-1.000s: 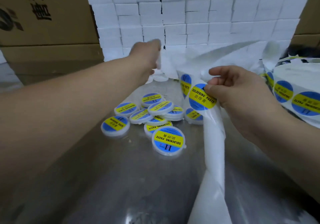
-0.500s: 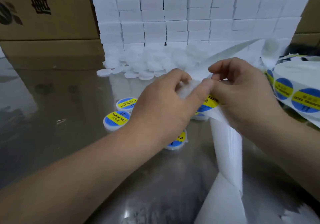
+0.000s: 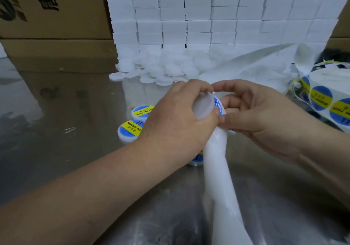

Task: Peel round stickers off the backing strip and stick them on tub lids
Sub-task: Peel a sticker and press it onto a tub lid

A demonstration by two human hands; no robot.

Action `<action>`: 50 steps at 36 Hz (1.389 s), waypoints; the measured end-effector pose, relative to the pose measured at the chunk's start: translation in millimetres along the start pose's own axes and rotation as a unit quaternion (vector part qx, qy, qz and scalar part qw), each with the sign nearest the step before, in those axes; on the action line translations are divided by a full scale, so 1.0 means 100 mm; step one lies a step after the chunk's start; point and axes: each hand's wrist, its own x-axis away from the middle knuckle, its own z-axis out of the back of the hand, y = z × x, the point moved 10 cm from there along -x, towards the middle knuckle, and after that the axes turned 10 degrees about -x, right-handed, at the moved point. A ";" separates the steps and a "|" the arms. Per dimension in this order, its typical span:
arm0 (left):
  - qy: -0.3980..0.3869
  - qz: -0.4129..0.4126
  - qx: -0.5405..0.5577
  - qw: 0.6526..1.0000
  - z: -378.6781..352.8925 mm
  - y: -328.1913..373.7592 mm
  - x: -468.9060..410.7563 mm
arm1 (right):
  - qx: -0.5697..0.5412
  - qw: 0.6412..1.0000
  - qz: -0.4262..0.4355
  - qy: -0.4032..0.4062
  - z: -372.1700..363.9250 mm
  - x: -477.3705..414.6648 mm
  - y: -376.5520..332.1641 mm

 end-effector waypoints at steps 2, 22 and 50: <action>-0.007 0.003 0.015 1.000 0.00 0.00 0.00 | 0.022 1.000 0.013 0.008 0.01 0.01 -0.03; -0.034 0.054 0.091 0.994 -0.01 -0.09 0.01 | 0.102 0.984 0.146 0.019 -0.05 0.14 -0.34; 0.149 0.049 0.028 0.987 0.42 -0.19 -0.05 | 0.095 0.984 0.099 0.115 0.09 0.14 -0.30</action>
